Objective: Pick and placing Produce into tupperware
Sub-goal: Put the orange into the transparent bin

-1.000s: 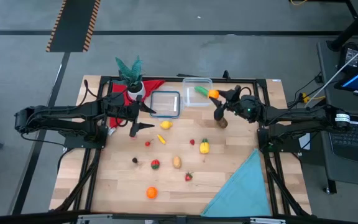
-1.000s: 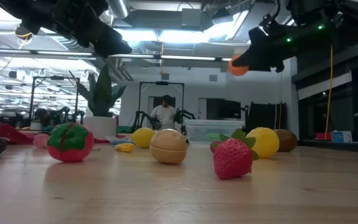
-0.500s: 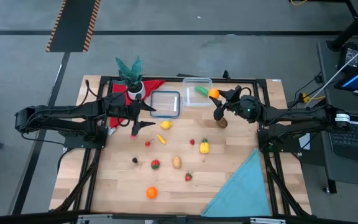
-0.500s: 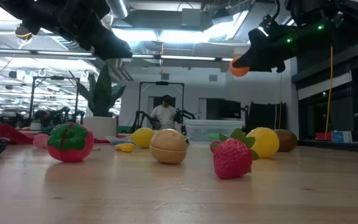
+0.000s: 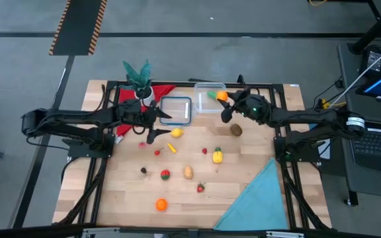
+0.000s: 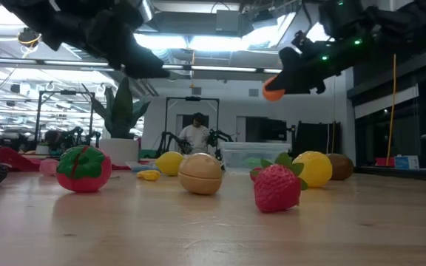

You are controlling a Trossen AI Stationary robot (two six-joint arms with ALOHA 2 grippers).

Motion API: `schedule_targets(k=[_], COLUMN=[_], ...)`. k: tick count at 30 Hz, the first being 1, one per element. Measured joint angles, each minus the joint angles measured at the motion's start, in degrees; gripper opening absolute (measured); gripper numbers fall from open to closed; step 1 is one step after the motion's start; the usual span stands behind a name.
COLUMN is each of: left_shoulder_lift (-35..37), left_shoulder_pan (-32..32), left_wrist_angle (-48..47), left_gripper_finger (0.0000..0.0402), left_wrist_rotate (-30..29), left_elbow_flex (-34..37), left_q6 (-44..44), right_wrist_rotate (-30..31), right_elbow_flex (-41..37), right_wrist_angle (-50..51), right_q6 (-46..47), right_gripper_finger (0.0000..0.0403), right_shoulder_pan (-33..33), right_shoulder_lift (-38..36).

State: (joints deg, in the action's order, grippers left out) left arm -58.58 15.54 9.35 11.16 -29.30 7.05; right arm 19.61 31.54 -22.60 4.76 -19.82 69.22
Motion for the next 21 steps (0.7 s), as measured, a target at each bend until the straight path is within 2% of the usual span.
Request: schedule_targets(k=[9,13,21], left_shoulder_lift=[-1.8,-1.8,-1.8], left_shoulder_pan=[5.7,7.5,11.5], left_wrist_angle=[5.7,6.7,24.7], left_gripper_finger=[0.0289,0.0289,0.0289], left_wrist_rotate=[0.1,0.5,3.4], left_elbow_flex=[0.0,0.4,10.6], left_q6=[-0.8,-0.9,-4.5], right_wrist_rotate=[-8.9,-12.4,-13.9], right_elbow_flex=[7.7,11.9,23.0], right_wrist_angle=[3.2,9.0,25.7], right_q6=[-0.7,-2.3,-5.5], right_gripper_finger=[0.0192,0.0192,0.0192], right_shoulder_pan=[-4.3,-5.6,-7.7], right_shoulder_lift=[5.8,7.7,12.6])
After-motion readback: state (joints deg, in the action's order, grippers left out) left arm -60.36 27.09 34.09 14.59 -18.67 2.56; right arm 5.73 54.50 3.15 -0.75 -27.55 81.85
